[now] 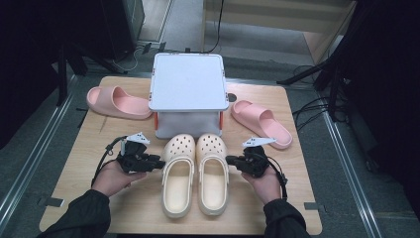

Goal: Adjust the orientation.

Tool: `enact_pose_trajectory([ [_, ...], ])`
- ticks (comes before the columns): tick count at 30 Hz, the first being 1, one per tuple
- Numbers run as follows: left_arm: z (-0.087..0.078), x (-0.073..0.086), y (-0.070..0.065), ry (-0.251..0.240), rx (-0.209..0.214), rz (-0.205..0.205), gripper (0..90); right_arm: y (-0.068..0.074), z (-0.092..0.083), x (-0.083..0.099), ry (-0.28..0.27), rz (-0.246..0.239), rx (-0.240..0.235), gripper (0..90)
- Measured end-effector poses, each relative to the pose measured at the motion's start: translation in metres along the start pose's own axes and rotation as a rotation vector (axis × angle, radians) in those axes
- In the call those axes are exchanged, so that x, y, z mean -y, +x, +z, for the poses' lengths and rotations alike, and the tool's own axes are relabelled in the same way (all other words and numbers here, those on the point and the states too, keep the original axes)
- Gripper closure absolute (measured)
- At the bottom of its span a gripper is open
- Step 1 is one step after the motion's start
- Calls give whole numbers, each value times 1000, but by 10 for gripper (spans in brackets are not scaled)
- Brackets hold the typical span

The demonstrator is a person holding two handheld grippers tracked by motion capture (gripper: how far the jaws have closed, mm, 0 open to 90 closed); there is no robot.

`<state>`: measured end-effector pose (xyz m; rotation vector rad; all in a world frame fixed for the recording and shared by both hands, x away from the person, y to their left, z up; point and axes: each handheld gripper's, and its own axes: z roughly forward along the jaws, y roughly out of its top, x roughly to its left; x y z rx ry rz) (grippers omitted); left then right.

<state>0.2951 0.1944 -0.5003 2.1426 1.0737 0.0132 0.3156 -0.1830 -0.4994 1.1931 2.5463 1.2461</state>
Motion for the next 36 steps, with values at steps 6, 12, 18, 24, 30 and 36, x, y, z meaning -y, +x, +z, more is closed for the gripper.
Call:
enact_pose_trajectory([
  [6, 0, -1, 0, 9, 11, 1, 642, 4, 2, 2, -9, 0, -12, 880],
  [12, -8, -7, 3, -22, 20, -29, 681, 4, -2, 1, -56, 12, 4, 802],
  [18, -19, -13, 2, -57, 17, -33, 738, 9, -13, -1, -95, 1, 21, 766],
  [24, -30, -26, 6, -76, -8, -32, 757, 20, -38, -2, -169, 20, 38, 704],
  [30, -35, -35, 11, -82, -5, -36, 757, 34, -53, -2, -201, 31, 17, 671],
  [36, -39, -59, 14, -76, -15, -23, 769, 56, -50, 2, -145, 31, -15, 649],
])
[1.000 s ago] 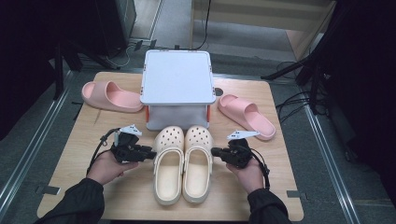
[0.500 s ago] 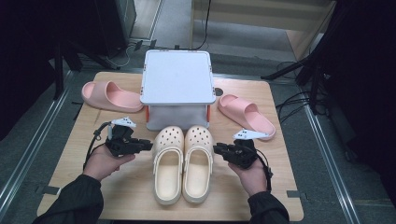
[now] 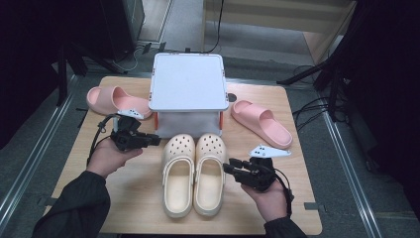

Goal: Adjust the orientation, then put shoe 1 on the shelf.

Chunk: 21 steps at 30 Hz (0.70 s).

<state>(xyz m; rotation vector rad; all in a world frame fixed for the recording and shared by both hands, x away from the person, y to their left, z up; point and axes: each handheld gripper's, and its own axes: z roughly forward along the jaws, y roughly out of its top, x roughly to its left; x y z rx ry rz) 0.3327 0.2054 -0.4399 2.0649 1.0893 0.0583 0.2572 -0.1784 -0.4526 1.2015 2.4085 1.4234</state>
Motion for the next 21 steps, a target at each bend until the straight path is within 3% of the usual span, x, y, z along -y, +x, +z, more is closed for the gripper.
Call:
enact_pose_trajectory([
  [3, -1, -7, 0, -3, -3, 4, 779, 6, 3, 1, 12, 3, -12, 642],
  [12, -11, -36, 2, -17, -3, 15, 807, 24, 16, 2, 41, -61, -36, 634],
  [21, -28, -69, 1, -36, -48, 53, 813, 40, 30, 3, 73, -80, -59, 616],
])
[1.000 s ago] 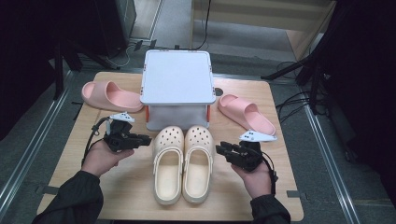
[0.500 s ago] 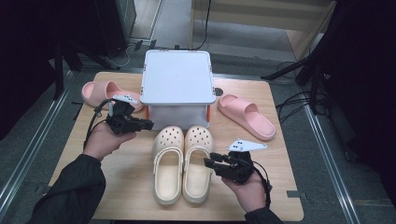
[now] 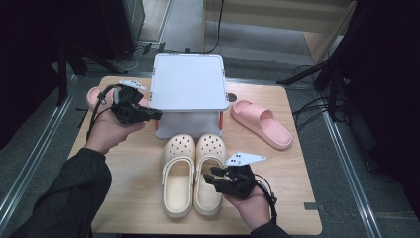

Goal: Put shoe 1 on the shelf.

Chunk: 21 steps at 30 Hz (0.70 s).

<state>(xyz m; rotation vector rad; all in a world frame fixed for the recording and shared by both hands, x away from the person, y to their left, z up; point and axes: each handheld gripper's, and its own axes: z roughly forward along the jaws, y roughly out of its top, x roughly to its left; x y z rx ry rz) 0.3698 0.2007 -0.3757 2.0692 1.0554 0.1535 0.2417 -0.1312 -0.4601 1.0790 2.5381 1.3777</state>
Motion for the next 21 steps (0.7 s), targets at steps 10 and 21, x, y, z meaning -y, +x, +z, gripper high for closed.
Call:
enact_pose_trajectory([
  [10, 9, -24, 19, 19, -51, 8, 810, 12, 28, -1, 42, 18, 18, 422],
  [21, 15, -27, 24, 13, -65, 15, 842, 19, 63, -2, 50, 78, 161, 298],
])
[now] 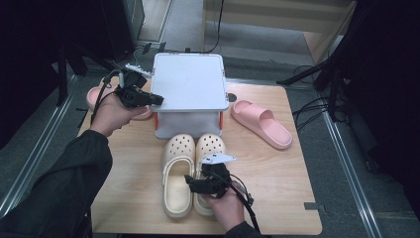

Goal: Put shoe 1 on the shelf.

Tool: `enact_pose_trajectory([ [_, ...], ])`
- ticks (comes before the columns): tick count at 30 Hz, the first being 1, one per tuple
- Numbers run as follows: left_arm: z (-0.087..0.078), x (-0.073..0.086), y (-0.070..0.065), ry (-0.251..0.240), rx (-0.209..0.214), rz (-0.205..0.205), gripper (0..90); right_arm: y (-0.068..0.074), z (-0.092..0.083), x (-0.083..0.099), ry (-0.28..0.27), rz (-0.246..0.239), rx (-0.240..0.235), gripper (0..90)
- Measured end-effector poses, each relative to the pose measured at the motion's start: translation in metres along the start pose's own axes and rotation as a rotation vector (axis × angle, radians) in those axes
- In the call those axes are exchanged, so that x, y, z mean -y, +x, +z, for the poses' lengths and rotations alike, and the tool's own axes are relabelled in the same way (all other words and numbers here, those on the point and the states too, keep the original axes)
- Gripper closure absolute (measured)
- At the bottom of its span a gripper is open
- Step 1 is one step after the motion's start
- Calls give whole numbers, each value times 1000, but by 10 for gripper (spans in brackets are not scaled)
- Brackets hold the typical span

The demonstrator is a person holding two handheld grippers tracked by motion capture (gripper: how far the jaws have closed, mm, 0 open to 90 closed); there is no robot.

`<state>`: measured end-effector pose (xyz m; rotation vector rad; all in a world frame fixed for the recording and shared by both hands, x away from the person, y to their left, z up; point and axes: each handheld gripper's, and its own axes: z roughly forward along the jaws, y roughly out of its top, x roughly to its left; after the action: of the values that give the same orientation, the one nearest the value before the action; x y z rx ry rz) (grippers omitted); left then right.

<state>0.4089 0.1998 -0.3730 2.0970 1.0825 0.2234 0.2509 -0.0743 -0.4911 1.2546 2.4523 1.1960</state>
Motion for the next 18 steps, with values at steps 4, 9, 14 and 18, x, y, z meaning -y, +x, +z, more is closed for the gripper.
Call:
enact_pose_trajectory([
  [4, 0, 0, 0, 1, -14, 6, 877, 2, 13, -2, 6, 30, 26, 293],
  [9, 1, 0, -2, 2, -28, 20, 891, 3, 19, -3, 3, 25, 76, 359],
  [14, -2, 0, -2, 26, -34, 22, 891, -2, 22, -3, 24, 50, 58, 396],
  [18, -7, 2, -3, 40, -35, 28, 891, -2, 21, -4, 35, 73, 52, 423],
])
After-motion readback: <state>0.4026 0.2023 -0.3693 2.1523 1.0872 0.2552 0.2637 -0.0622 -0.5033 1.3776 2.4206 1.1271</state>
